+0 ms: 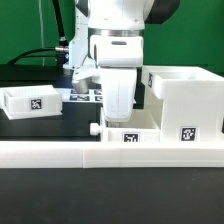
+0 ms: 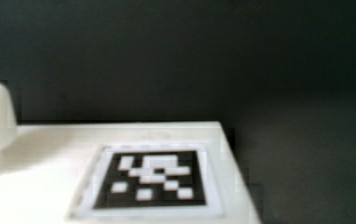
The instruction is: Assemble drawer
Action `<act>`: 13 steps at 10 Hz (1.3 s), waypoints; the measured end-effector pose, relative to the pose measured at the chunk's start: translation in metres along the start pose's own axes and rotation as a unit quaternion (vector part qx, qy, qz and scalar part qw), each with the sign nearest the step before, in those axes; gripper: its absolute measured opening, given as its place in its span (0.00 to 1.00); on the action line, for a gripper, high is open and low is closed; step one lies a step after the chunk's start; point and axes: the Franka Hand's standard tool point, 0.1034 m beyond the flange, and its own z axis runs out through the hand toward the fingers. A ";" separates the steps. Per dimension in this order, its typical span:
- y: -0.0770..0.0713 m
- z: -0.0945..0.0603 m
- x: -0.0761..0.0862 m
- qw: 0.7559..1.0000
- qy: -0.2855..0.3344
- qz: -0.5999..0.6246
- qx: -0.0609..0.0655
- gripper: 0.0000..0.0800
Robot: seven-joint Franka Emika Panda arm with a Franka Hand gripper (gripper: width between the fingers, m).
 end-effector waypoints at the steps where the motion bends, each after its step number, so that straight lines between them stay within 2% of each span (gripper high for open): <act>1: 0.000 0.000 -0.001 1.000 -0.001 -0.002 0.001 0.05; 9: 0.001 0.000 -0.002 1.000 -0.003 -0.004 0.004 0.05; 10: 0.001 0.000 -0.001 1.000 -0.006 -0.010 0.008 0.05; 11: 0.001 -0.001 0.001 0.999 -0.019 -0.038 0.026 0.05; 12: 0.001 -0.001 0.000 0.998 -0.023 -0.040 0.038 0.05; 13: 0.001 -0.001 -0.001 0.998 -0.023 -0.039 0.037 0.06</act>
Offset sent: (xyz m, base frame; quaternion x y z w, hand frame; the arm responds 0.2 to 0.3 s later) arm 0.0048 -0.0010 0.0001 0.0020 -0.0108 -0.0091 0.9999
